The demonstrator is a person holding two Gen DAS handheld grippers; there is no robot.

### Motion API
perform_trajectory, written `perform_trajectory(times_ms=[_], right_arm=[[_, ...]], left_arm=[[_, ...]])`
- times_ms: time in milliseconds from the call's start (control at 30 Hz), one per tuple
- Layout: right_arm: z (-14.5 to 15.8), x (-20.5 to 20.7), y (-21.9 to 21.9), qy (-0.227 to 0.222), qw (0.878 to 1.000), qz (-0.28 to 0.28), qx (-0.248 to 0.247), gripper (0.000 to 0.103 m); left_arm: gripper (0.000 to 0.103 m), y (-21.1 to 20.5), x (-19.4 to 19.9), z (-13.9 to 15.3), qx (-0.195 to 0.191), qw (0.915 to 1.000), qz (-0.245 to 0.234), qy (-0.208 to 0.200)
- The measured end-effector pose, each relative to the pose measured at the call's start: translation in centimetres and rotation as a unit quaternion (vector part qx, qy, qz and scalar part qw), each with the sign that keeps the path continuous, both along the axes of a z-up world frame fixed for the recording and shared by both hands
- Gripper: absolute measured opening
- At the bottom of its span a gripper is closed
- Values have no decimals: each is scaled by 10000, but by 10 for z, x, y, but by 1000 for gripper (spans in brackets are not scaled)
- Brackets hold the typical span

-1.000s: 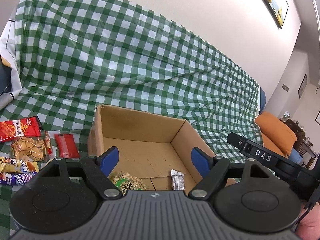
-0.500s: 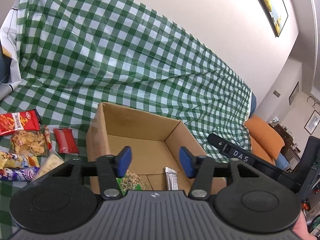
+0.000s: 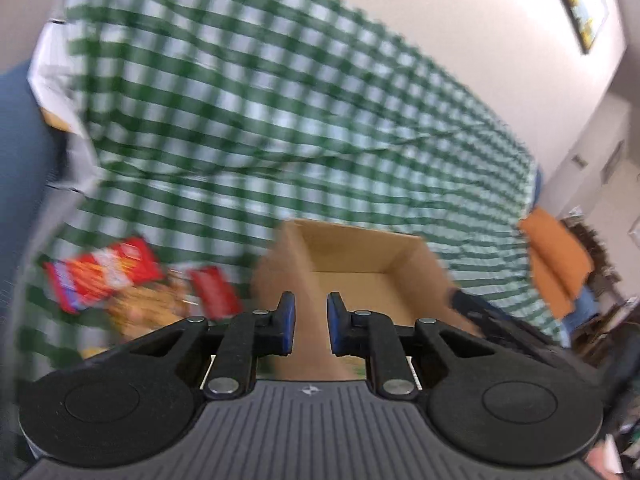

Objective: Organize snacks
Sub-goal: 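Grasp the yellow wrapped bar with the left tool while the right tool grasps the clear cracker bar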

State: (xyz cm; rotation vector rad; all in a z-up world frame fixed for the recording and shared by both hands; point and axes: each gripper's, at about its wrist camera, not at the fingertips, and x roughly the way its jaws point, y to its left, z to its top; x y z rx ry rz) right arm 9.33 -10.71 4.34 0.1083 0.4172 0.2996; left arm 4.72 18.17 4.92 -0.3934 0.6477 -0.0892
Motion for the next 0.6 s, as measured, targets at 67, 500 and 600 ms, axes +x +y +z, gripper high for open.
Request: perform_trajectory(times_ms=[67,500,600], right_arm=[[-1,-1,5,9,10000,72,34,41],[-14,-21,101,392,9849,1685,-60,42],[-26,-22,138,586,9759,2090,-223,44]], left_arm=[[18,30,0,-9,26,9997,214,87],[21,95,7,-61,-143,9845,1236,1235],[32,91,11,-67,2,9831,1230,1357]])
